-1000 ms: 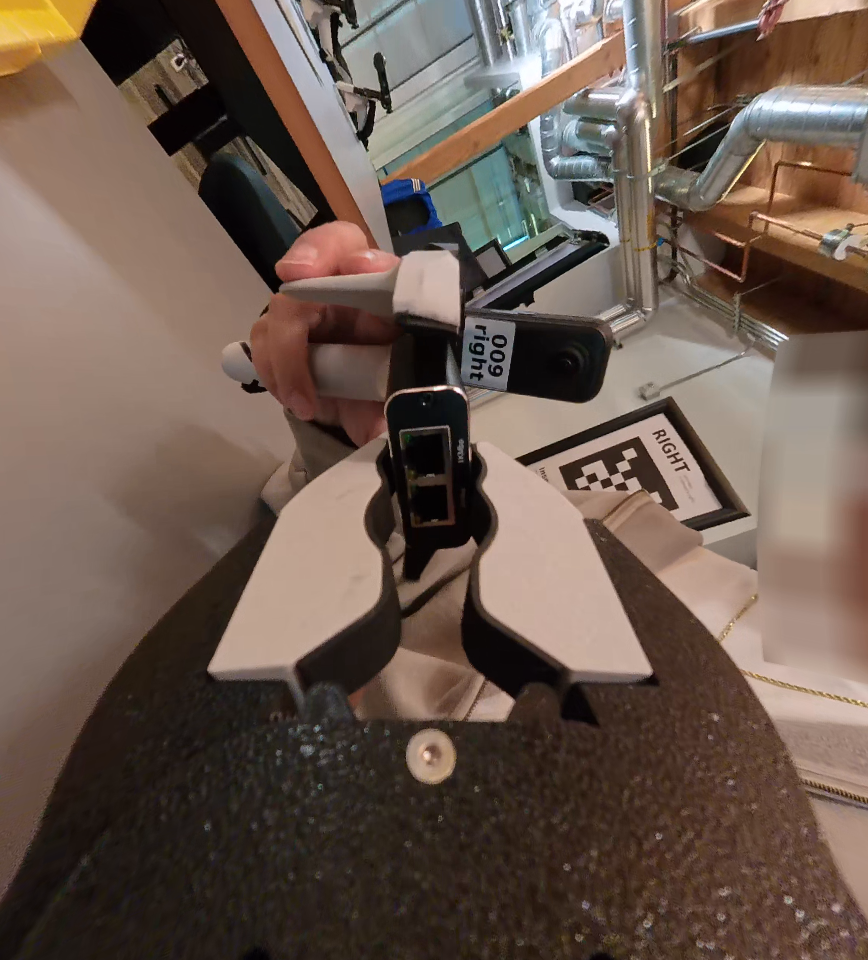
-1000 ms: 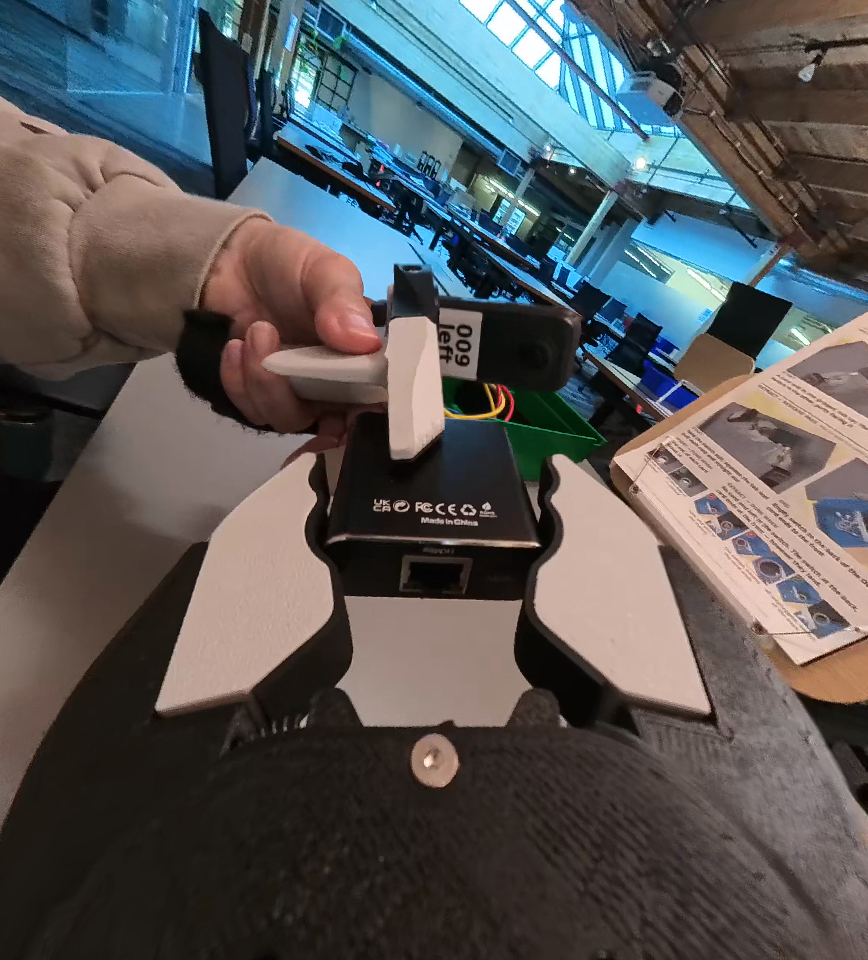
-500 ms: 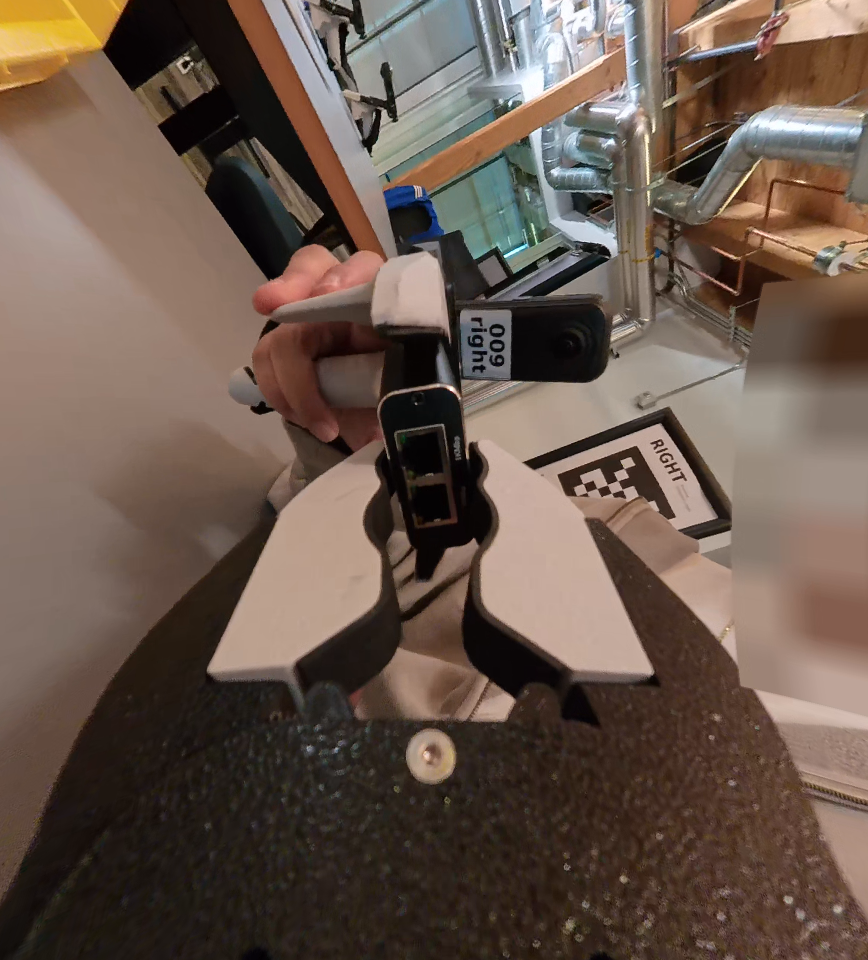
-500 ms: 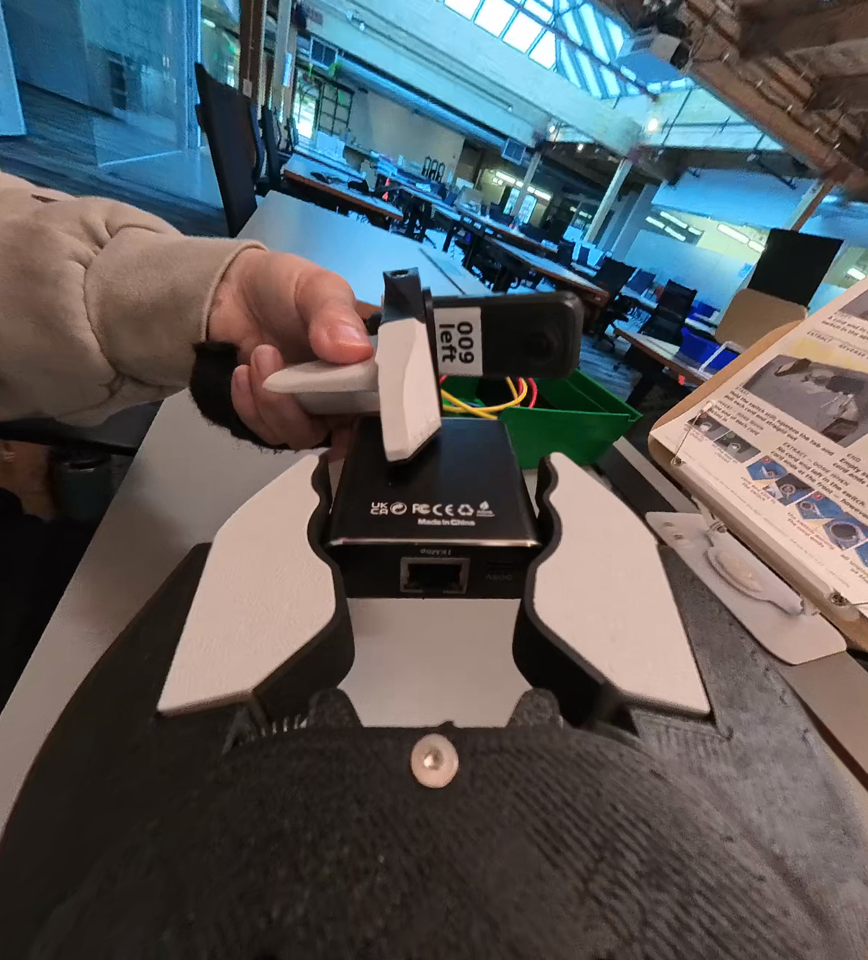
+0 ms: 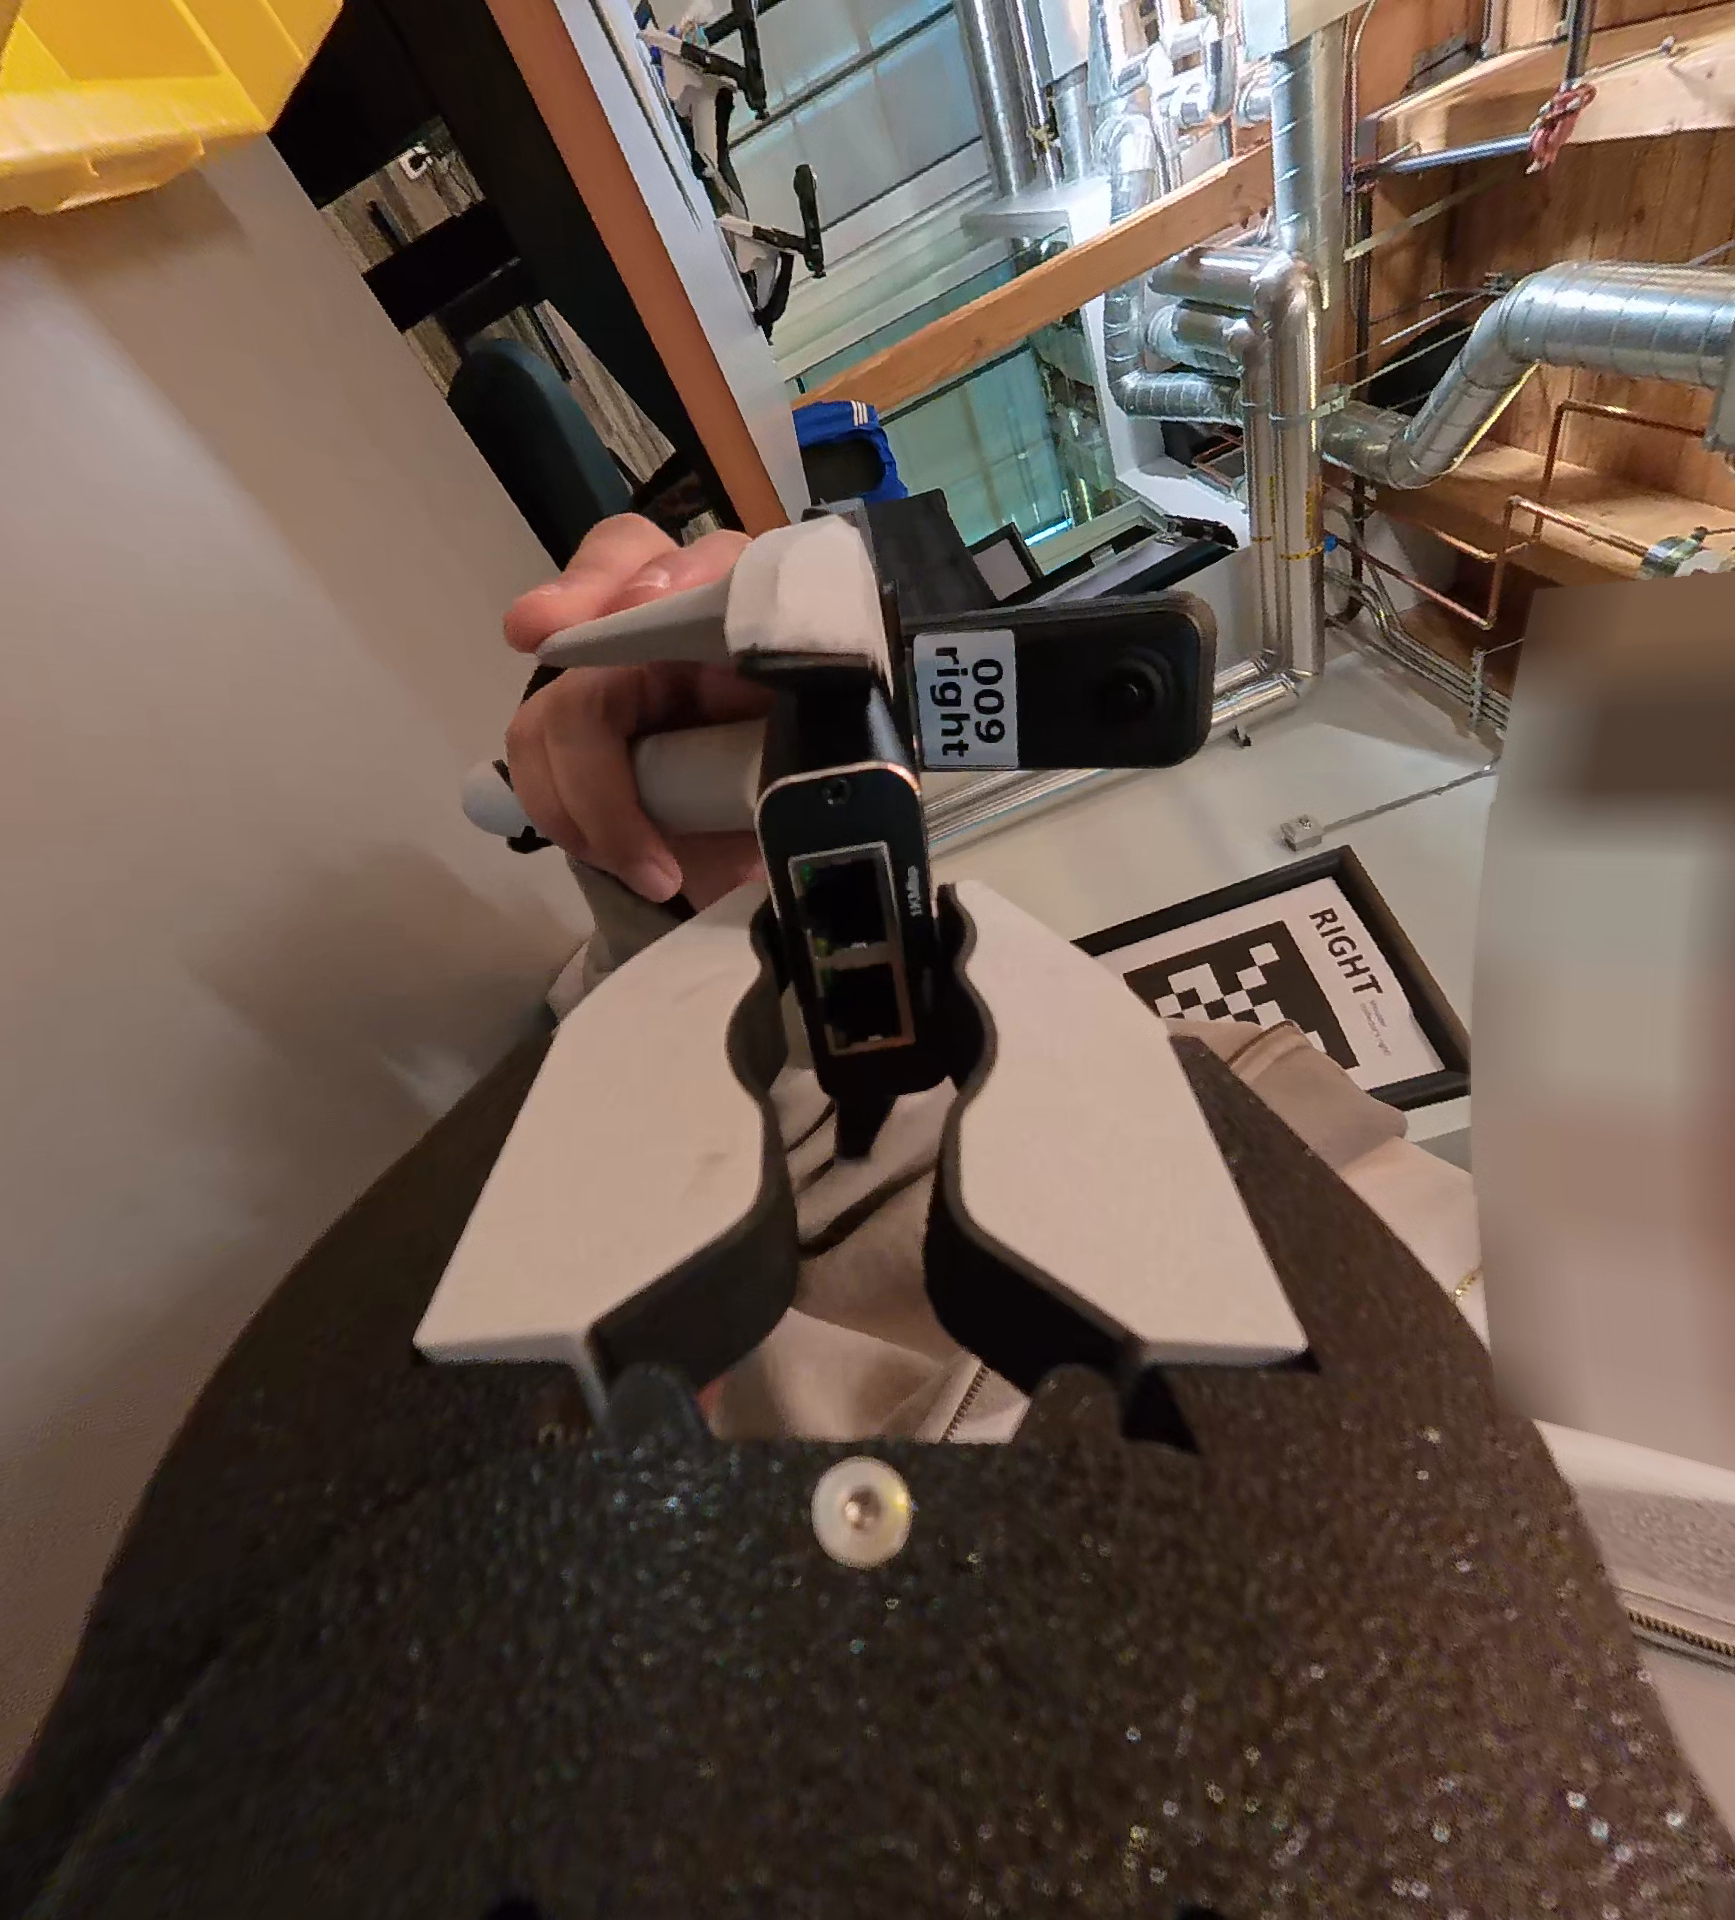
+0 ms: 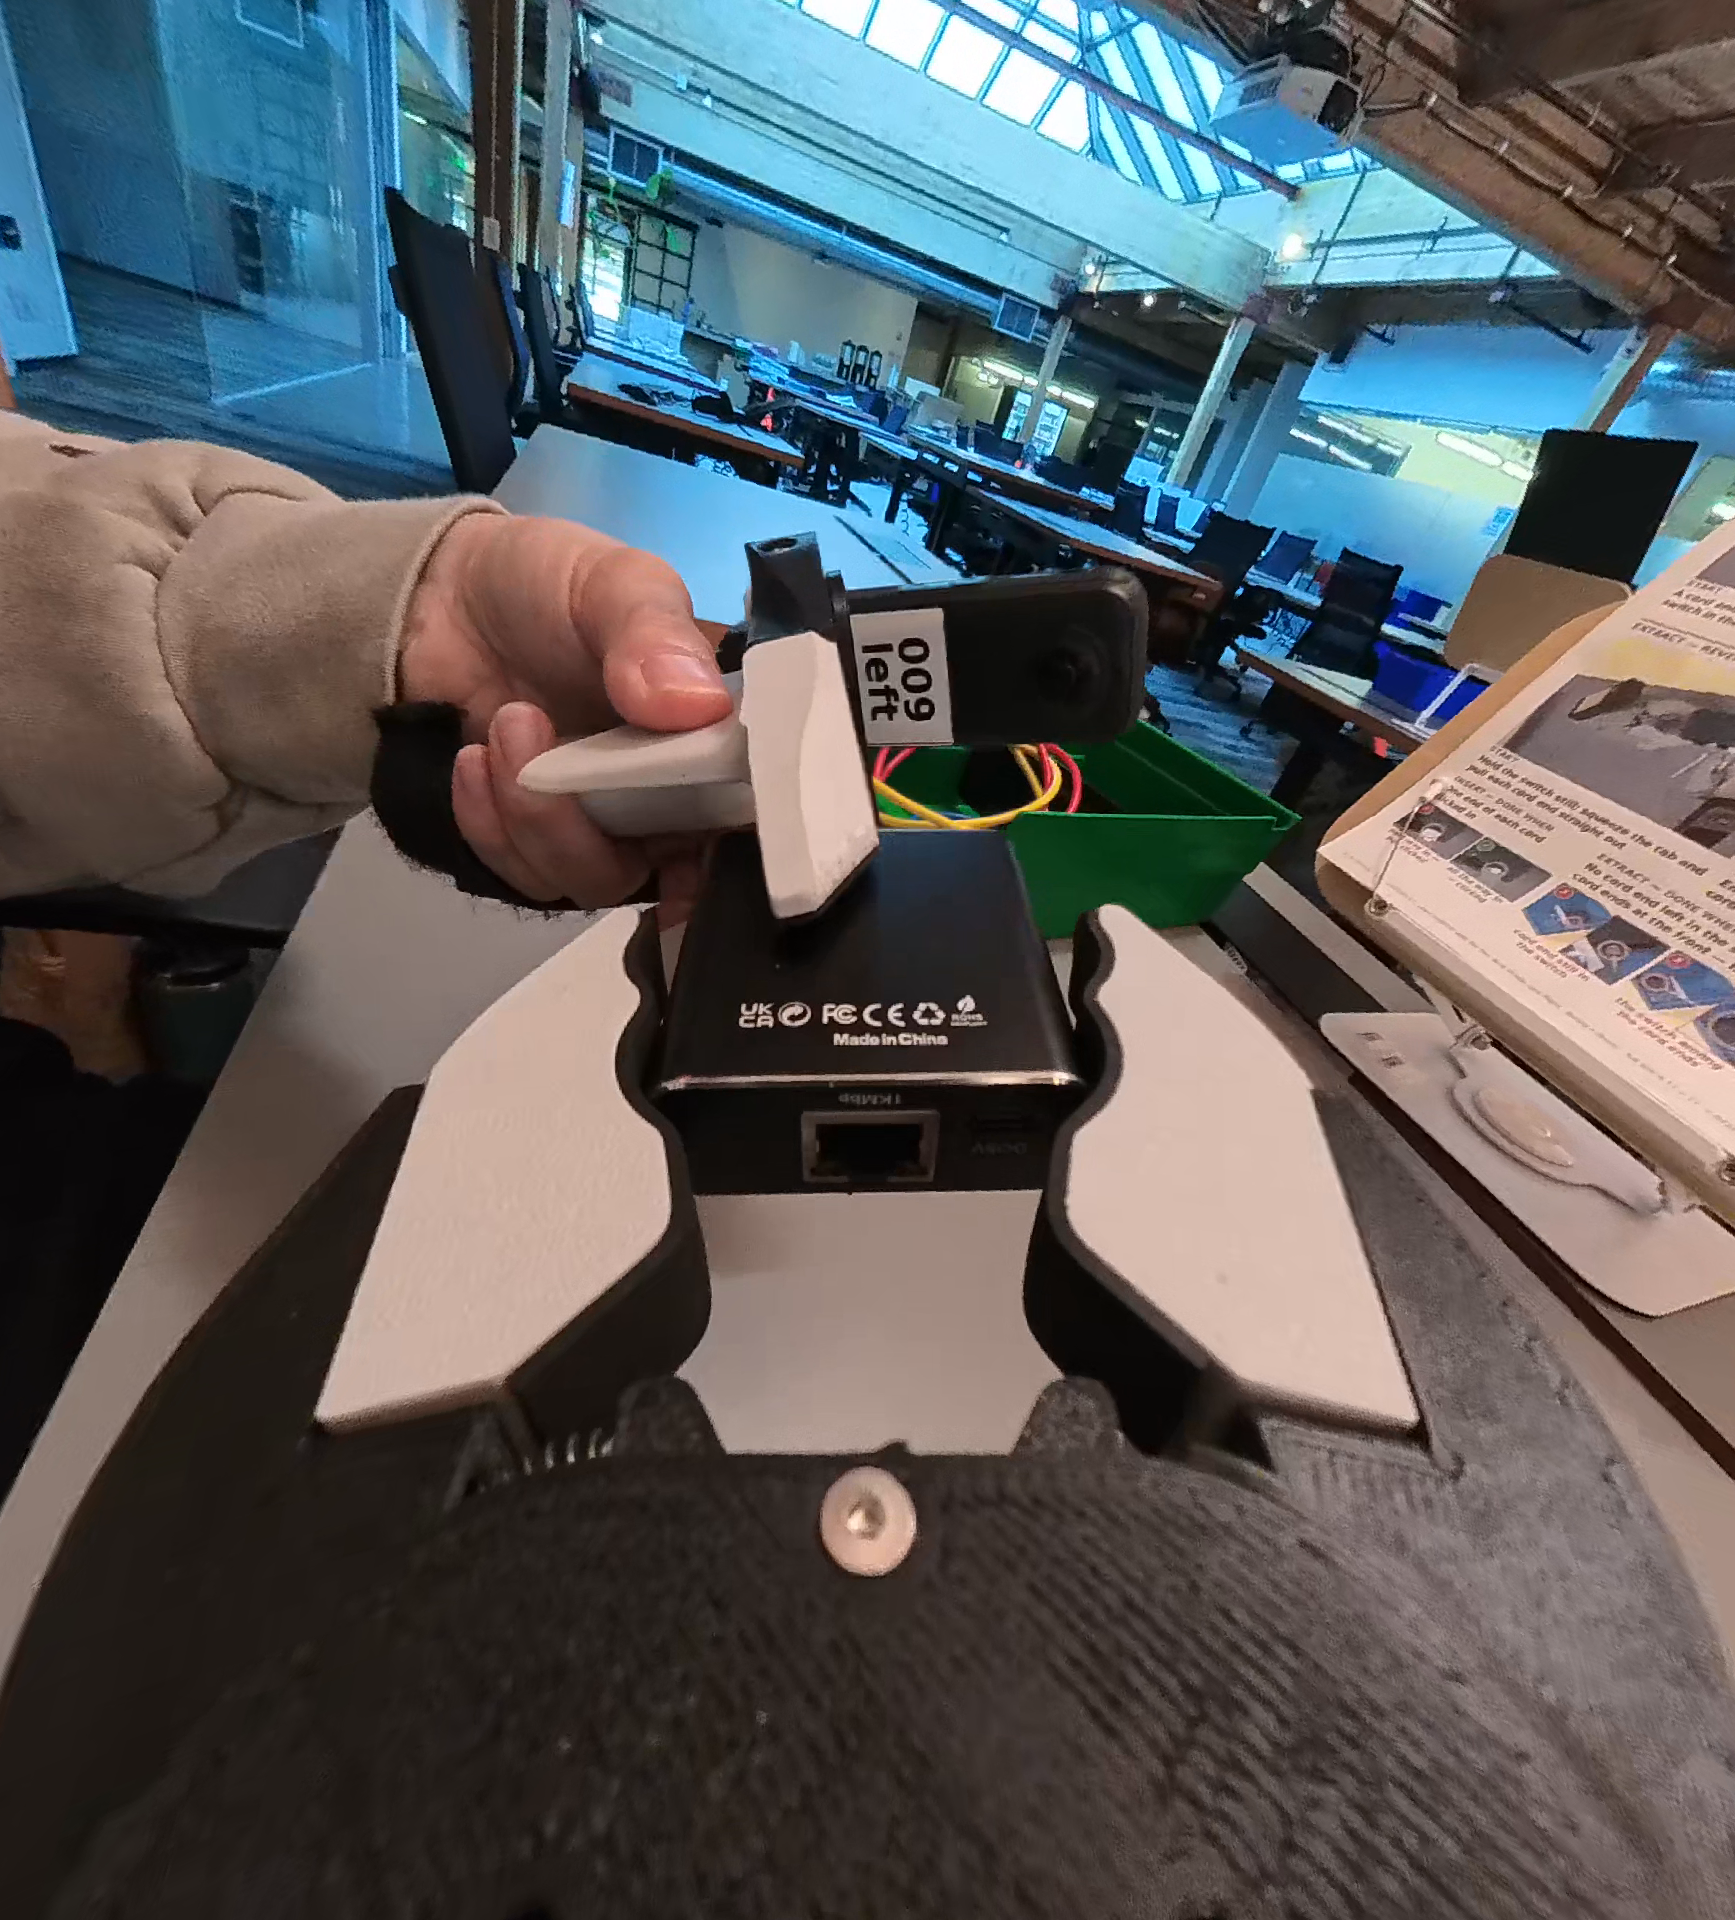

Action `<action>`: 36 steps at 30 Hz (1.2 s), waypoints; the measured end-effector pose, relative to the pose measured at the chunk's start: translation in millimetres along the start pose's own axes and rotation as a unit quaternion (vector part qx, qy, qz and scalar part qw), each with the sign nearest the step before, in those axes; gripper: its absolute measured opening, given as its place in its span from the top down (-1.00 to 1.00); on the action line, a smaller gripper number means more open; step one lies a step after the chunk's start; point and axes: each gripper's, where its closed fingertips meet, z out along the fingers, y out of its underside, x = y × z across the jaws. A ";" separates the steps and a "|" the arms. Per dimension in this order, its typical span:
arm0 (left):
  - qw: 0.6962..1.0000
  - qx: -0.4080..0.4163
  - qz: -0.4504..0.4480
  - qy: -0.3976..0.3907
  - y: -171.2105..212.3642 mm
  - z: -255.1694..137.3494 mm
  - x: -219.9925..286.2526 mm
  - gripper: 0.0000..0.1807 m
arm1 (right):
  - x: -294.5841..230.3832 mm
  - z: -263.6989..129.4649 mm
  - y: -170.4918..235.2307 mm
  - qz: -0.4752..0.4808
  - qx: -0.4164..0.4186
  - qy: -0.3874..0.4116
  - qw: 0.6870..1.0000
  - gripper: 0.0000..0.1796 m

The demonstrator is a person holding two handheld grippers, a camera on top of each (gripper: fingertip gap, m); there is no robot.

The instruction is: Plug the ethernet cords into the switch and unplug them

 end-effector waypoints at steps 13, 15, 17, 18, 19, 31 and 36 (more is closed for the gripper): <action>1.000 0.015 0.009 -0.009 -0.8 -0.8 4.7 0.73 | 0.5 0.4 -5.3 -0.007 0.018 0.007 1.000 0.16; 1.000 0.008 0.014 -0.006 1.8 -0.2 4.7 0.72 | -2.3 -0.4 -4.7 -0.006 0.018 -0.006 1.000 0.16; 1.000 0.009 0.023 0.006 3.0 2.1 10.9 0.68 | -4.9 -4.4 -11.1 0.012 0.053 -0.029 0.998 0.14; 0.999 0.012 0.032 0.013 2.9 2.9 16.1 0.63 | -5.6 -8.7 -15.7 0.038 0.079 -0.048 0.995 0.15; 0.999 0.019 0.043 0.016 1.1 1.9 21.1 0.55 | -1.0 -14.4 -19.9 0.062 0.106 -0.051 0.991 0.15; 0.974 0.097 0.162 -0.127 -17.6 -70.1 13.9 0.50 | 21.5 -44.0 -23.0 0.163 0.189 -0.068 0.966 0.15; 0.900 0.159 0.221 -0.341 -41.5 -187.5 -10.2 0.52 | 30.1 -43.5 -6.5 0.139 0.114 -0.025 0.983 0.15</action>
